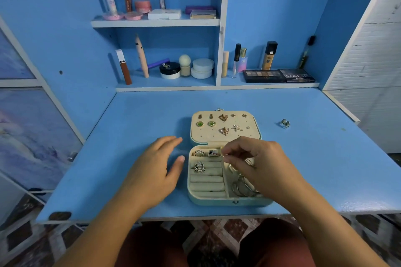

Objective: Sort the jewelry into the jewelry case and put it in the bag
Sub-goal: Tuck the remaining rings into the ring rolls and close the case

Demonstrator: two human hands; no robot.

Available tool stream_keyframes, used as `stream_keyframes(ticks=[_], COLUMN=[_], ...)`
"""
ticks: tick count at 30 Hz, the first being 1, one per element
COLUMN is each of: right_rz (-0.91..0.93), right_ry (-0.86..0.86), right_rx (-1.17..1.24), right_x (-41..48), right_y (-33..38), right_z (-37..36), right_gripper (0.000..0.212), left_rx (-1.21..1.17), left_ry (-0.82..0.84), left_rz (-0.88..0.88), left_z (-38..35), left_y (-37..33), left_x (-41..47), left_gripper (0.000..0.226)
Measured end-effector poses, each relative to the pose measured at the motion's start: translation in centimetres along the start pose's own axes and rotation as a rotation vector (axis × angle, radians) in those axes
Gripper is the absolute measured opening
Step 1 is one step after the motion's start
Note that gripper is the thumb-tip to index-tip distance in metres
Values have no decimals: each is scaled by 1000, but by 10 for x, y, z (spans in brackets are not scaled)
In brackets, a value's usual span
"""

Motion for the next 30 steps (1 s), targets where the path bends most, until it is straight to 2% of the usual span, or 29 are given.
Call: stream_keyframes(ticks=[4,13,17,20,24,27,30], right_rz=[68,134,223,160,165,37,-95], right_ry=[65,80,111,139,169,74,-90], right_rx=[-135,-298,-340,-322,-279,-175,-277], right_x=[4,8,9,9,5,12,28], right_y=[7,17,18,12,13,-2,-41], right_z=[-14,-25,-34,-36,-28,7,50], right_gripper=[9,7,11,16,18,16,18], left_rx=[182,190,159,155,150,154,156], left_ry=[70,66,64,72,77,81,79], left_rz=[39,53,63,65,69,80,80], left_z=[-14,-15,-14,-14,-15,-15,-16], left_y=[7,9,8,9,11,12,12], left_x=[-1,-3,-5,-4,-3,-2,-2], left_gripper=[77,79,81,81,79,69,62])
Point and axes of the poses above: each hand's wrist, its own x-axis towards the middle knuckle, its own z-axis out of the back of the hand, y = z × x, the point moved 6 cm from there along x, towards the middle knuckle, and after that the axes turned 1 degree about z, right-handed, at the moved point
